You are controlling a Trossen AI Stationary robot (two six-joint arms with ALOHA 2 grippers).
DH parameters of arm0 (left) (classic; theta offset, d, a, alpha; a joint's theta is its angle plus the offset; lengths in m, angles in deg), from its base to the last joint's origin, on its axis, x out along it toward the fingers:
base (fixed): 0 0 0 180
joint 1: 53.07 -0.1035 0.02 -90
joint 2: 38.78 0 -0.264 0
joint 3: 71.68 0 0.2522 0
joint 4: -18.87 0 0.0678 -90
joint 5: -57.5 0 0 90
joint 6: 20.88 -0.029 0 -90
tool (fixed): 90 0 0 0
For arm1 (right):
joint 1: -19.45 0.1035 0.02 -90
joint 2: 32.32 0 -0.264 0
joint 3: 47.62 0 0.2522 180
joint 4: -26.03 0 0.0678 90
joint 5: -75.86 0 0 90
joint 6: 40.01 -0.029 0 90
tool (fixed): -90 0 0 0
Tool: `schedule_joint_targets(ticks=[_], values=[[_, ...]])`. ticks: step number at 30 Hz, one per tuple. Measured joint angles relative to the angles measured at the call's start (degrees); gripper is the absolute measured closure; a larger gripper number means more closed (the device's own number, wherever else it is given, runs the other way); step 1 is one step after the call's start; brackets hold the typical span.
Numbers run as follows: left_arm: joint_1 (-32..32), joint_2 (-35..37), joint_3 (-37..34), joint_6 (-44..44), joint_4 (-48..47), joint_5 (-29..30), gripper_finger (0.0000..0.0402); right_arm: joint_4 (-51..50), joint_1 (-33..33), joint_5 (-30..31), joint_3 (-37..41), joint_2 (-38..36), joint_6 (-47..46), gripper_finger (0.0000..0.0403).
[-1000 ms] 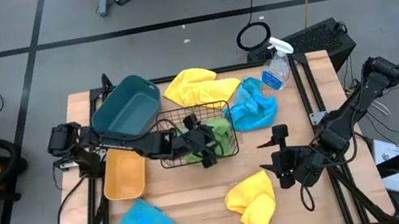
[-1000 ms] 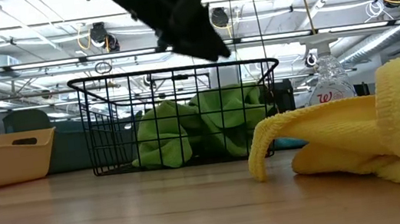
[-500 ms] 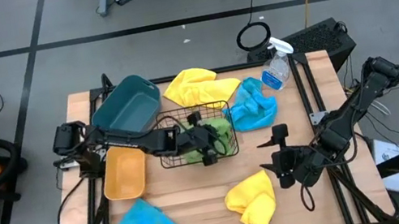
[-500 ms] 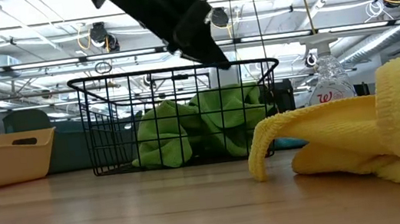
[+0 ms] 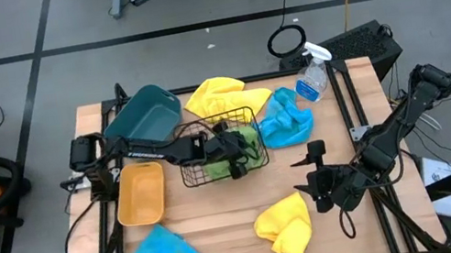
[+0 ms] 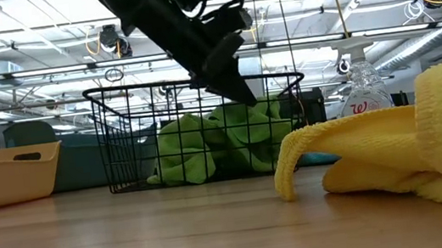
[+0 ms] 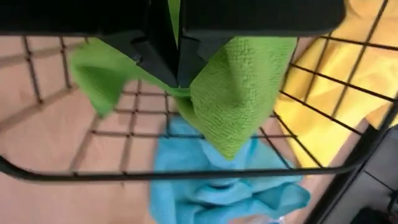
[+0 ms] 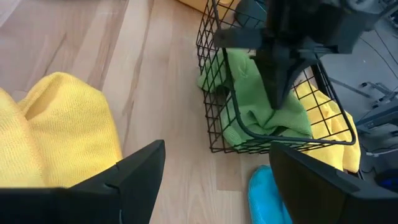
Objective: Sort microfiber towel by color & place in baskets
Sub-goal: Put the green microfiber towel into the black wire basket
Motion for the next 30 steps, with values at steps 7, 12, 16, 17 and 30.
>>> schedule_joint_targets(ticks=[7,12,16,17,30], values=[[1.9,4.0,-0.1,-1.8,-0.3,0.0,0.0388,0.1,0.0,0.0,0.0,0.0,0.2,0.0122],[1.7,6.8,0.0,-5.1,1.3,3.4,0.0388,0.1,0.0,0.1,0.0,0.0,0.1,0.0122],[-1.0,6.3,0.0,-7.4,0.9,2.5,0.0388,0.4,0.0,0.1,0.0,0.0,0.1,0.0122],[-1.7,5.5,0.1,-7.2,0.9,1.0,0.0388,0.4,0.0,0.1,0.0,0.0,0.1,0.0122],[-4.8,-0.9,0.0,-3.4,-2.3,-11.1,0.0389,0.2,-0.1,0.2,0.0,0.0,0.2,0.0122]])
